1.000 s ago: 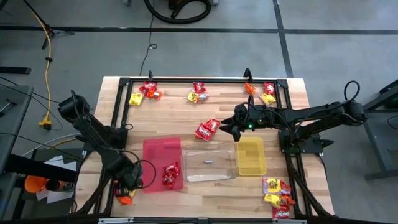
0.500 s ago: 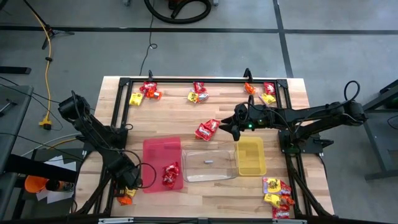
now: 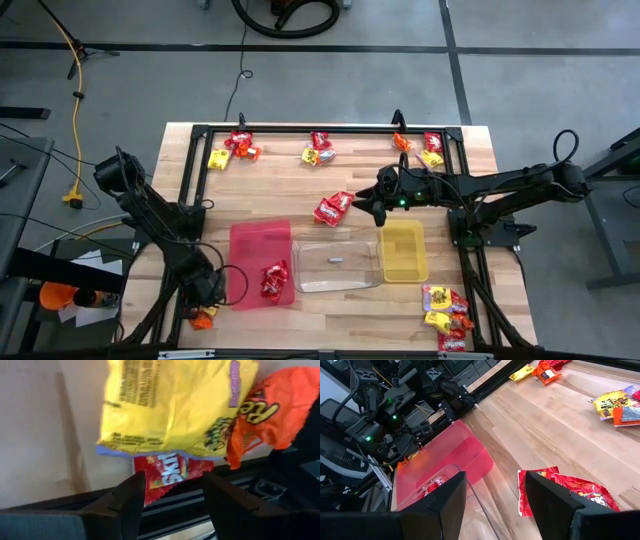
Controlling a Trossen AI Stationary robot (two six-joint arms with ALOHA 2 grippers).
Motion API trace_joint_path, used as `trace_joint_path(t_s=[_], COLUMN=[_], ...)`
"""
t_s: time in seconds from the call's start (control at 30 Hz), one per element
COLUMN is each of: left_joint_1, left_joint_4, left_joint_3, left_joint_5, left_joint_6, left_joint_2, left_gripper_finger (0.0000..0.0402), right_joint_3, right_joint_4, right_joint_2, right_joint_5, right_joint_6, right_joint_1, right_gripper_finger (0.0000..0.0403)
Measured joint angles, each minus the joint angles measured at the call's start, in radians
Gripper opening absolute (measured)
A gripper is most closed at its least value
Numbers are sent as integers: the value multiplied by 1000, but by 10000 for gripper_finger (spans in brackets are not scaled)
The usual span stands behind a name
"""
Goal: Sort candy
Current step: Put the red candy into the red bin
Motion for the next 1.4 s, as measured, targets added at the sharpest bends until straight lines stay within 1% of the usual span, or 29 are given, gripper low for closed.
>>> trace_joint_path(t_s=[0.2,0.5,0.57,0.73,0.87,0.93,1.0,1.13,1.17,1.4], left_joint_1=[-19,-31,-40,-44,-44,-44,-44,-45,-45,-45], left_joint_4=[51,44,44,47,48,47,45,39,39,31], left_joint_3=[-5,-5,-2,2,0,1,4,6,6,7], left_joint_5=[-48,-93,-88,-29,-27,-34,-39,-62,-64,-65], left_joint_6=[0,-1,-4,-28,-29,-28,-27,-43,-60,-139], left_joint_2=[0,18,41,104,105,95,81,32,15,-154], left_gripper_finger=[182,182,182,182,175,158,125,27,14,2], right_joint_3=[0,0,0,0,0,0,0,0,0,0], right_joint_4=[0,0,0,0,0,0,0,0,0,0], right_joint_2=[0,0,0,0,0,0,0,0,0,0], right_joint_5=[0,0,-1,-1,-1,-1,-1,-2,-2,-2], right_joint_6=[0,0,0,4,4,4,4,4,4,4], right_joint_1=[0,0,0,0,0,0,0,0,0,0], right_gripper_finger=[197,197,197,197,197,197,197,197,197,197])
